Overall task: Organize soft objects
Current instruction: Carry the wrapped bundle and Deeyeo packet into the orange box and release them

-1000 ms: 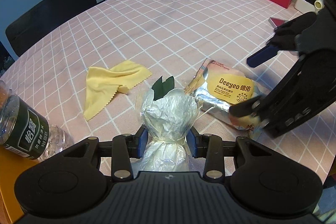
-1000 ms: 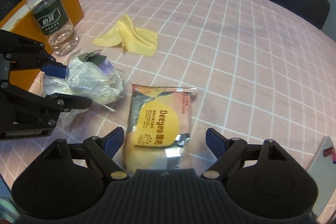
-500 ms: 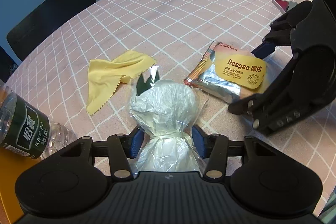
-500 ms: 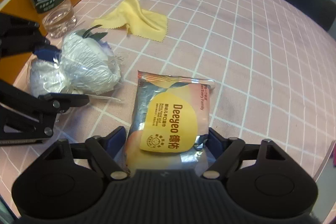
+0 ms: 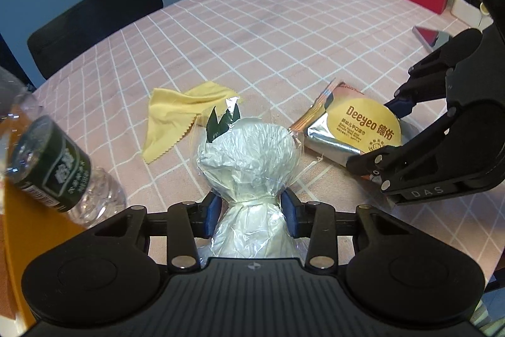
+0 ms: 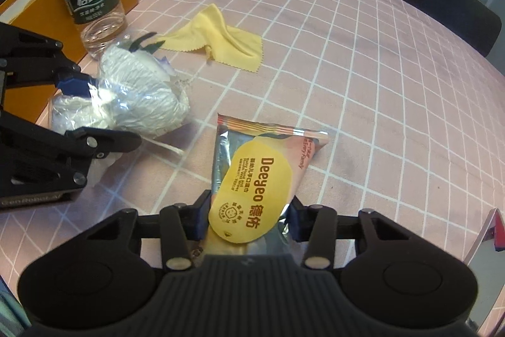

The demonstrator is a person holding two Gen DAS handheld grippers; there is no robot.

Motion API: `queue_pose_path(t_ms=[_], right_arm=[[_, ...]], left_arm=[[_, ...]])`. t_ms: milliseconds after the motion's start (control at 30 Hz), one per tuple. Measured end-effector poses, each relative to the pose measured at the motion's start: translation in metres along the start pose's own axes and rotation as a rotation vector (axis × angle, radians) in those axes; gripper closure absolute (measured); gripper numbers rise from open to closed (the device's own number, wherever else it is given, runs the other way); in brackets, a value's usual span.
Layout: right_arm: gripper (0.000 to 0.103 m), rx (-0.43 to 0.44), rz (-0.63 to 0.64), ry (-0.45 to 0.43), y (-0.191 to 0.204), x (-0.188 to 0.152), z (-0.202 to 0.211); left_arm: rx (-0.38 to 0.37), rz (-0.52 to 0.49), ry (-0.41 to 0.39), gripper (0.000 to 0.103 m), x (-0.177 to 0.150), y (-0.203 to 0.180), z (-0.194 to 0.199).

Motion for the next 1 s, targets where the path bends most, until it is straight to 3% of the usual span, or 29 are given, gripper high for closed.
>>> queue_pose_path(t_ms=[367,500,867,1000], right_arm=[[0.057,0.028,0.059,-0.109,0.034,0.007,0.072],[0.057,0.052,0.127,-0.167,0.064,0.015,0.1],[0.057,0.163,0.328,-0.294,0.172,0.057,0.151],[0.057,0.208,0.376,-0.31,0.214,0.073,0.153]], left_arm=[[-0.027,0.037,-0.113,0.058,-0.007,0.001,0.071],[0.02,0.038,-0.163,0.058,-0.013,0.015,0.104],[0.226,0.177,-0.209,0.058,-0.056,0.118,0.188],[0.245,0.249,-0.173,0.058,-0.075,0.152,0.193]])
Point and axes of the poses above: each gripper's, at about its wrist camera, not at the fingertips, and z roughly against the way its jaws point, y to its left, x to its top, the point moved 9 cm from there along -z, roughly the way its jaws point, and after that the axes turned 6 degrees about -z, right-handed, at the moved point
